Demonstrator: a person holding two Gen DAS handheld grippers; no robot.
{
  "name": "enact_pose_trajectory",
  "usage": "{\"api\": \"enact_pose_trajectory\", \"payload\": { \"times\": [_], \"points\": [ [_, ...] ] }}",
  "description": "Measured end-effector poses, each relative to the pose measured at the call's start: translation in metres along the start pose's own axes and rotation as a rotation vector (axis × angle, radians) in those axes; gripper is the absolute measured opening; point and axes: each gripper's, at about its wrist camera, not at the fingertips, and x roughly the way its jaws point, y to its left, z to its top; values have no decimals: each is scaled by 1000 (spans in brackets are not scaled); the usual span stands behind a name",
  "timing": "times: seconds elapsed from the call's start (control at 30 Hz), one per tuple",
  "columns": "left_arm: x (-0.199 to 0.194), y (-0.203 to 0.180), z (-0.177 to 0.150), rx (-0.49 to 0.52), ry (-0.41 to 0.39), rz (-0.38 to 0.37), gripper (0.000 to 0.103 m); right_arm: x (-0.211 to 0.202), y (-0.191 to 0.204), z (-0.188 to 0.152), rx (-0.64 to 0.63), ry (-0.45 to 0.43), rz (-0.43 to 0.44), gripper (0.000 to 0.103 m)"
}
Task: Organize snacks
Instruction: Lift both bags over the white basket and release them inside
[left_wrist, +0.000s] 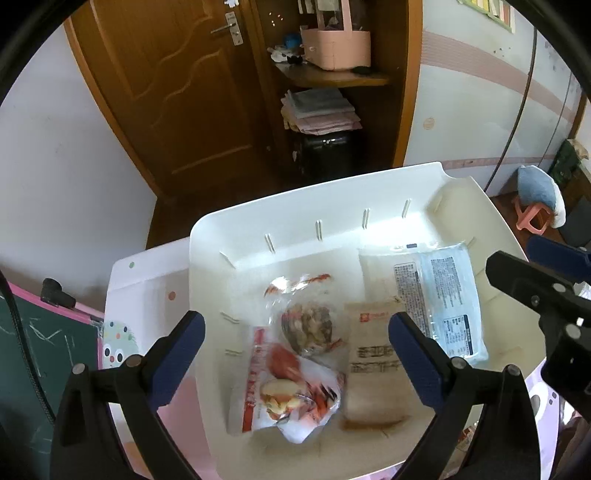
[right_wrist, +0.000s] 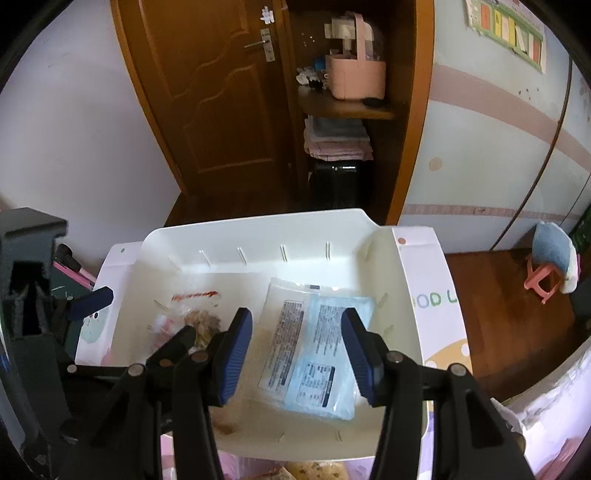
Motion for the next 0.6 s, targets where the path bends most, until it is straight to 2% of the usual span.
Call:
{"api": "enact_pose_trajectory", "payload": {
  "times": [0.27, 0.37, 0.6],
  "points": [
    [-17, -3, -8, 14, -40, -23, 96, -6, -4, -11, 11, 15, 11, 51],
    [-30, -4, -12, 32, -64, -19, 88, -14, -5, -17, 14, 13, 13, 51],
    [-66, -2, -22, 44, -92, -22, 88, -49, -2, -32, 1, -12, 25, 51]
  ]
}}
